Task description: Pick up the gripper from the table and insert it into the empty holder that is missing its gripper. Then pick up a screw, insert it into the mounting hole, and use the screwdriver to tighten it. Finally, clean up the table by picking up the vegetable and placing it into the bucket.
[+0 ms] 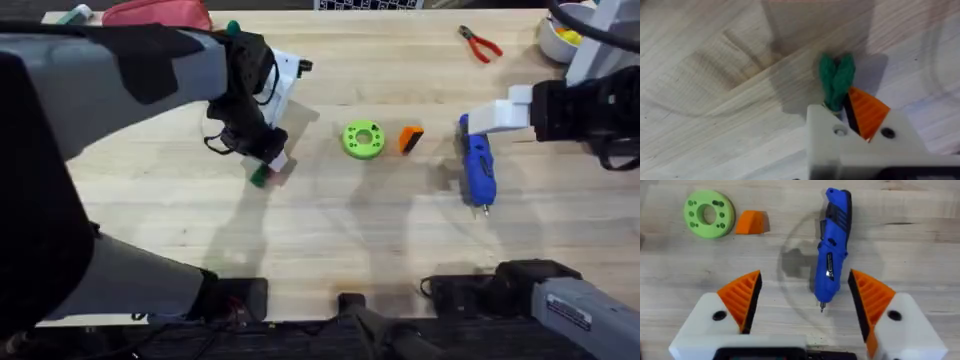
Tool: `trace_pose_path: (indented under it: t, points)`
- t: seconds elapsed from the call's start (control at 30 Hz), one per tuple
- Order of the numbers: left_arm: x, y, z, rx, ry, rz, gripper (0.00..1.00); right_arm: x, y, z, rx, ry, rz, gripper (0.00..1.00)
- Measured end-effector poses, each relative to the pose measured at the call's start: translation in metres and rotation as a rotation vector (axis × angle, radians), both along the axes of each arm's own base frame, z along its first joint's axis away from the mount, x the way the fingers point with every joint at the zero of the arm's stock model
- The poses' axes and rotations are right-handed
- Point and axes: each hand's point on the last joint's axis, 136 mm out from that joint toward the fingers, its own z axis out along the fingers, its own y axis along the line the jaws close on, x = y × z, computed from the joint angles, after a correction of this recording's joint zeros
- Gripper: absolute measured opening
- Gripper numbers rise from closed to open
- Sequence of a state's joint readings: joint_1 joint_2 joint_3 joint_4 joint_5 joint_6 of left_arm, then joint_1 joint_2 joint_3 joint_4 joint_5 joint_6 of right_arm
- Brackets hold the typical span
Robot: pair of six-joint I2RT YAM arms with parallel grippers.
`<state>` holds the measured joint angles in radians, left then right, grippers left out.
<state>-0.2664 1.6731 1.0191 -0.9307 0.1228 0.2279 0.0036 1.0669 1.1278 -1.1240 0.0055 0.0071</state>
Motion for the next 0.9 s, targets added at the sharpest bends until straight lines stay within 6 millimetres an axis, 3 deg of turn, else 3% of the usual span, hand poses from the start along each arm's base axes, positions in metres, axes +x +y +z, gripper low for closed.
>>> trace_pose_path:
  t: [0.37, 0.5, 0.7, 0.9]
  points:
    - [0.001, 0.002, 0.001, 0.011, -0.003, -0.005, 0.019, 0.0, 0.0, 0.0, 0.0, 0.001, 0.0, 0.991]
    - [0.004, 0.007, 0.01, 0.044, 0.007, -0.016, 0.019, 0.0, 0.0, 0.0, 0.0, 0.001, 0.0, 0.992]
    - [0.035, 0.004, 0.047, 0.055, -0.09, -0.021, 0.019, 0.0, 0.0, 0.0, 0.0, 0.001, 0.0, 0.991]
    - [0.051, 0.004, 0.104, 0.03, -0.27, -0.014, 0.019, 0.0, 0.0, 0.0, 0.0, 0.0, 0.0, 0.991]
